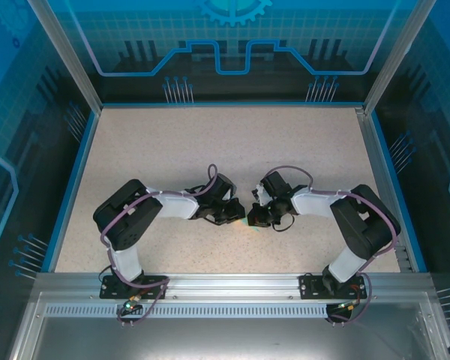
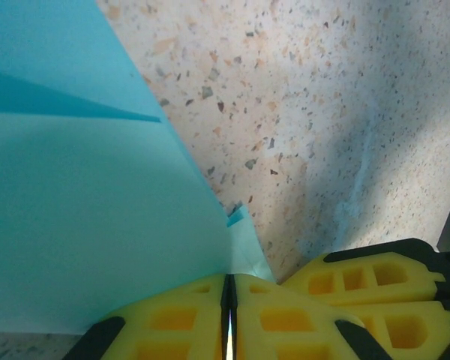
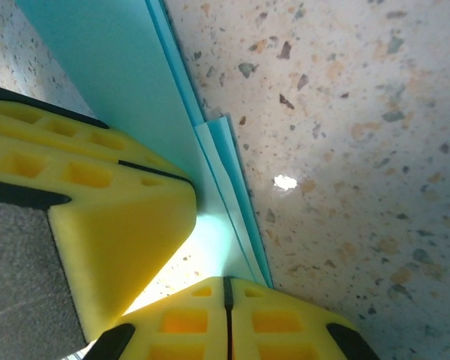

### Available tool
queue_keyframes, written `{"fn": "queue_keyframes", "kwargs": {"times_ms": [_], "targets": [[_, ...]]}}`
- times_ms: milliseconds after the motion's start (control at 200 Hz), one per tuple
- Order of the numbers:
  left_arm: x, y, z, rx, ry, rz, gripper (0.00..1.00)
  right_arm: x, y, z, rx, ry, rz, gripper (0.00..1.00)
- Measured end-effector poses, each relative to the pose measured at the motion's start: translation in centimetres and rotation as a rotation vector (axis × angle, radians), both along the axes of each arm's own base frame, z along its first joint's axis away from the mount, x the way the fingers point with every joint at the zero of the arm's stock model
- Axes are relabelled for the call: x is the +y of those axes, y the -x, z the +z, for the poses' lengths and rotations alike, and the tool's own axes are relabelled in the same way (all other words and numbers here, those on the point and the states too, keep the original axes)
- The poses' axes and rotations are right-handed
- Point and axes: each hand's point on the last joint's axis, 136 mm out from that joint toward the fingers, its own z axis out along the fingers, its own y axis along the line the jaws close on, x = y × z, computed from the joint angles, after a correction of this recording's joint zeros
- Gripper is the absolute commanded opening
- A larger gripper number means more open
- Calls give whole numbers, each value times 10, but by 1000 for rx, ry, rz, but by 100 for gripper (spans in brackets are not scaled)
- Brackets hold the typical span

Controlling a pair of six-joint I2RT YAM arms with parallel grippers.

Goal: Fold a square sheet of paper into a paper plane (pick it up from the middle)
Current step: Fold the wing for the fifth time at the center of the table.

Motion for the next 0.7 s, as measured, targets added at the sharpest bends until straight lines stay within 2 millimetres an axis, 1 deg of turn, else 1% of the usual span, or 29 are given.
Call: {"fn": "queue_keyframes", "kwargs": {"times_ms": [150,250,530,695], "targets": [[8,-6,-1,-1,-21,5,14,-1,0,-1,13,16,2,6],[18,-15,-1,-3,-33,16,14,-1,0,-2,20,21,4,6],[59,-47,-1,-11,-60,84,16,-1,1,-3,27,26,5,7],[81,-60,0,-19,-71,122,17,-1,0,-2,23,24,7,7]]}}
